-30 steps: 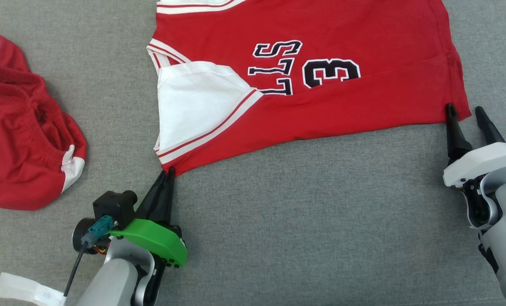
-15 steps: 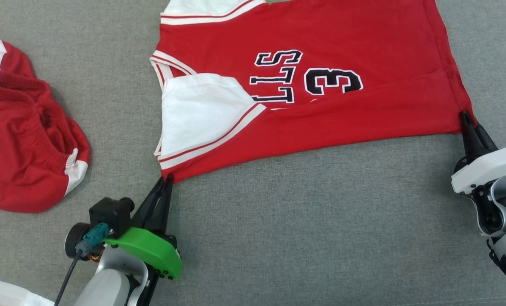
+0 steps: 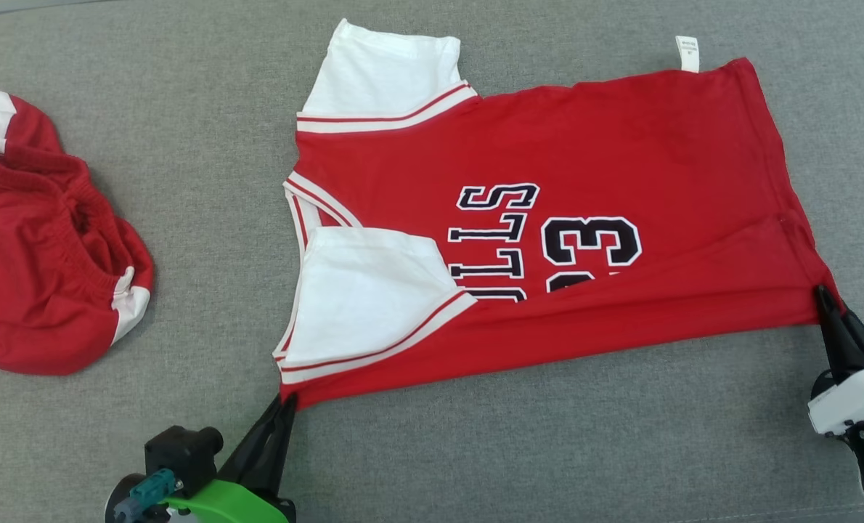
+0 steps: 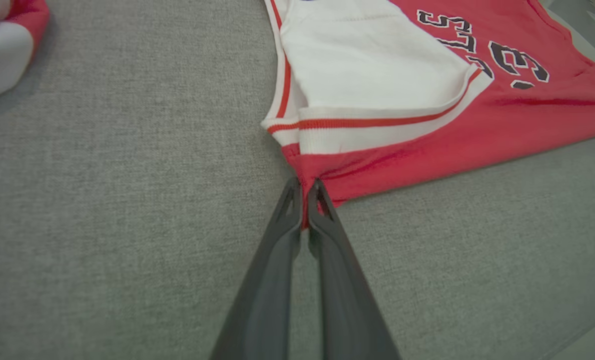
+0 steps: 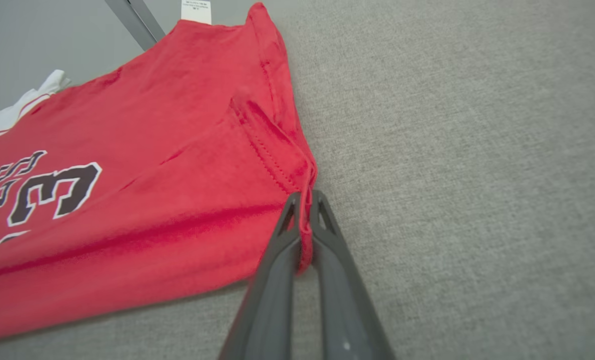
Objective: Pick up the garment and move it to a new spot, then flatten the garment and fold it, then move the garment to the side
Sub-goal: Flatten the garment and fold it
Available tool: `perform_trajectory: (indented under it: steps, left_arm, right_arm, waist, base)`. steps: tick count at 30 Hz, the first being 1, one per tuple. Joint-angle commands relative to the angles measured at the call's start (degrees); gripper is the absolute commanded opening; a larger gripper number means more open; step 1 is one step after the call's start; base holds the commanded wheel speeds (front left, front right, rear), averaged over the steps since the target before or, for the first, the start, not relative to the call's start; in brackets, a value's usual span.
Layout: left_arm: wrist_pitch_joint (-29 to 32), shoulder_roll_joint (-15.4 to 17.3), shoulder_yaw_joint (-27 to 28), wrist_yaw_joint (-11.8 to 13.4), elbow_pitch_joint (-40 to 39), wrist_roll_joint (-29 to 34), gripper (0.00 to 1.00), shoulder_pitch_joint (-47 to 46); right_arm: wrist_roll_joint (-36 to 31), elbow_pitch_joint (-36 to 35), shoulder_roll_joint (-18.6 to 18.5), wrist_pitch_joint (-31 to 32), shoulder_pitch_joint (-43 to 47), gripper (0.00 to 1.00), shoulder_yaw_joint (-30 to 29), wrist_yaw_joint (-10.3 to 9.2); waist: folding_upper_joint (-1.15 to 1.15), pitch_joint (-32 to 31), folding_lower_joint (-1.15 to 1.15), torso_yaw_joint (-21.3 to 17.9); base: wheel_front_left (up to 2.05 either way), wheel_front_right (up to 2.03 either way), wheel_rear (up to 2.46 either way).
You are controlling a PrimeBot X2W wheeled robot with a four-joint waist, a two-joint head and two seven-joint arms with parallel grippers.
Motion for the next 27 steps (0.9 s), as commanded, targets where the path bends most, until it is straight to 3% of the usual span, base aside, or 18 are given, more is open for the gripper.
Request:
perform_trajectory:
  steps: [1,12,14,15,16,17,18,19,20,21,23,24,27]
  left_arm:
    - [0.23,0.54,-0.05,0.29,-0.13,-0.27,0.00,1.33]
    - [1.84,0.73,-1.62,1.81,-1.51,0.63,0.00,2.95]
    - [2.01,0.63,-1.77,1.88,-0.98,0.65,0.00,2.45]
    - [2.13,0.53,-1.90,1.87,-0.65,0.73,0.06,2.03]
    - [2.35,0.39,-2.13,1.63,-0.34,0.61,0.12,1.73]
    - [2.65,0.17,-2.35,1.26,0.04,0.29,0.25,1.19]
    - [2.85,-0.01,-2.41,1.19,0.34,0.15,0.32,0.75]
    - [3.02,-0.20,-2.50,1.17,0.80,0.11,0.42,0.25]
    - [3.05,-0.36,-2.64,1.11,1.15,0.16,0.42,-0.02]
    - [3.18,-0.58,-2.85,1.01,1.53,0.15,0.52,-0.27]
    - [3.29,-0.83,-3.11,0.97,2.13,0.14,0.95,-0.68]
    - [3.29,-0.93,-3.21,1.03,2.38,0.10,1.00,-0.82]
    - [3.05,-1.47,-3.22,1.31,2.68,-0.20,1.00,-1.08]
  right_arm:
    - [-0.65,-0.46,-0.35,-0.25,1.91,0.00,-1.20,-0.24]
    - [-3.98,-7.12,1.69,1.10,9.85,0.00,-6.25,-0.24]
    - [-4.79,-7.67,2.37,1.76,10.02,0.20,-6.90,-0.24]
    - [-5.32,-8.03,2.57,2.02,9.90,0.45,-7.17,-0.23]
    - [-5.74,-8.17,2.69,2.29,9.72,0.56,-7.35,-0.23]
    - [-6.13,-8.31,2.99,2.66,9.43,0.75,-7.58,-0.23]
    - [-6.33,-8.42,3.26,2.85,9.11,0.84,-7.77,-0.23]
    - [-6.68,-8.48,3.50,3.23,8.85,1.00,-8.03,-0.23]
    - [-6.91,-8.49,3.54,3.46,8.77,1.00,-8.08,-0.21]
    - [-7.10,-8.56,3.68,3.84,8.77,1.00,-8.22,-0.20]
    - [-7.78,-8.75,3.83,4.59,9.03,1.00,-8.54,-0.18]
    - [-7.95,-8.80,3.79,4.91,9.21,1.00,-8.76,-0.18]
    - [-9.20,-9.17,3.36,5.10,9.56,1.00,-10.21,-0.18]
  waist:
    - [0.00,-0.10,0.00,-0.05]
    - [0.00,-0.48,0.00,-0.69]
    - [0.00,-0.58,0.00,-0.82]
    - [0.00,-0.61,0.00,-0.90]
    - [0.00,-0.63,0.00,-0.97]
    - [0.00,-0.67,0.00,-1.05]
    - [0.00,-0.73,0.00,-1.08]
    - [0.00,-0.82,0.00,-1.06]
    - [0.00,-0.91,0.00,-1.03]
    - [0.00,-1.03,0.00,-1.01]
    - [0.00,-1.22,0.00,-0.99]
    - [0.00,-1.31,0.00,-1.00]
    - [0.00,-1.47,0.00,-0.98]
  base:
    - [0.00,0.00,0.00]
    - [0.00,0.00,0.00]
    - [0.00,0.00,0.00]
    - [0.00,0.00,0.00]
    - [0.00,0.00,0.00]
    - [0.00,0.00,0.00]
    - [0.00,0.00,0.00]
    - [0.00,0.00,0.00]
    - [0.00,0.00,0.00]
    - [0.00,0.00,0.00]
    - [0.00,0.00,0.00]
    - [0.00,0.00,0.00]
    - [0.00,0.00,0.00]
